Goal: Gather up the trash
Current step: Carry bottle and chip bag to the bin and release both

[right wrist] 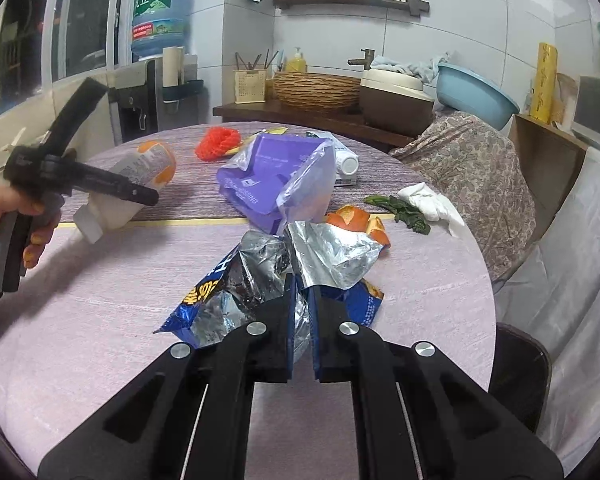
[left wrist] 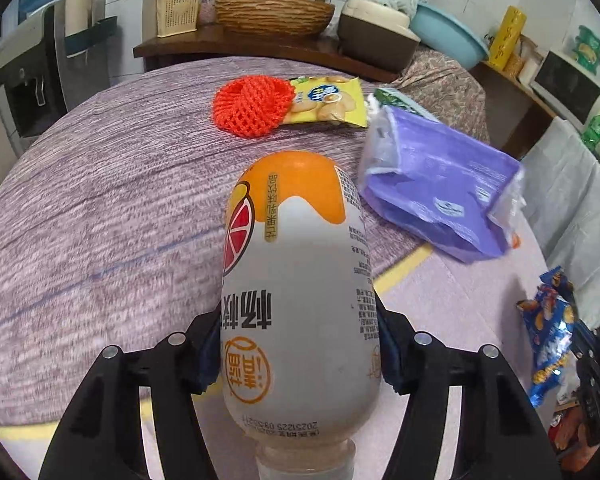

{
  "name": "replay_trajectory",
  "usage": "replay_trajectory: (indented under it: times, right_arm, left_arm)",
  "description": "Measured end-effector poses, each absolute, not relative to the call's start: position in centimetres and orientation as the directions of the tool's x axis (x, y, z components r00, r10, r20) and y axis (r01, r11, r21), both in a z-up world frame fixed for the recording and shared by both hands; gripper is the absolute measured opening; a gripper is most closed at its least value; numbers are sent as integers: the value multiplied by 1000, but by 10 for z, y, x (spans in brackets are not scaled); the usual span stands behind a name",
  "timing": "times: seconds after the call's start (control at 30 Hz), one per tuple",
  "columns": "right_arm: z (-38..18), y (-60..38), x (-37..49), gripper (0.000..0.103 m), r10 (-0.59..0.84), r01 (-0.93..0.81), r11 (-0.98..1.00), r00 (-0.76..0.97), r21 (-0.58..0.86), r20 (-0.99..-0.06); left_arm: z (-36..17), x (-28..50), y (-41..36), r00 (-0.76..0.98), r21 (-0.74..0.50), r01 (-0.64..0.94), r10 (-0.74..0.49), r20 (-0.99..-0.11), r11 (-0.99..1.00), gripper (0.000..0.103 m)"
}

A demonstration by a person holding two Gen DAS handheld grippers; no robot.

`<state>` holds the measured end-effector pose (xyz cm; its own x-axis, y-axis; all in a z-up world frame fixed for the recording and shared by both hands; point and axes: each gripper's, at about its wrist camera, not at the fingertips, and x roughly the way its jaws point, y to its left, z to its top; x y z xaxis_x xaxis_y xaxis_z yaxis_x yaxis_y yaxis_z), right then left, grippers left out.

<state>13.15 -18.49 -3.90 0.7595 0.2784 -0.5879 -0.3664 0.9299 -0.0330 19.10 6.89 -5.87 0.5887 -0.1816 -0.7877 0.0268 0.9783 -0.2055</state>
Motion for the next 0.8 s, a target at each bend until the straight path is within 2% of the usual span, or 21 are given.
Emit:
replay_trajectory:
  times: [0.17, 0.43, 0.63, 0.8]
  right_arm:
    - [-42, -192, 115, 7, 296, -366, 930, 760, -5, -578]
    - [-35, -231, 97, 7, 281, -309, 950, 786, 45, -550]
    - [-33, -286, 84, 7, 195, -193, 979, 819, 61, -540]
    - [-44, -349, 82, 7, 68, -40, 997, 828, 63, -557]
  left_arm:
    - [-47, 160, 40, 598, -220, 112, -242, -764, 969, 61]
    - [-11, 138, -53, 606, -209, 348, -390, -693, 914, 61]
    - [0, 147, -125, 557, -227, 480, -494, -668, 848, 61]
    - [-3, 156, -176, 488, -254, 549, -552, -676, 796, 61]
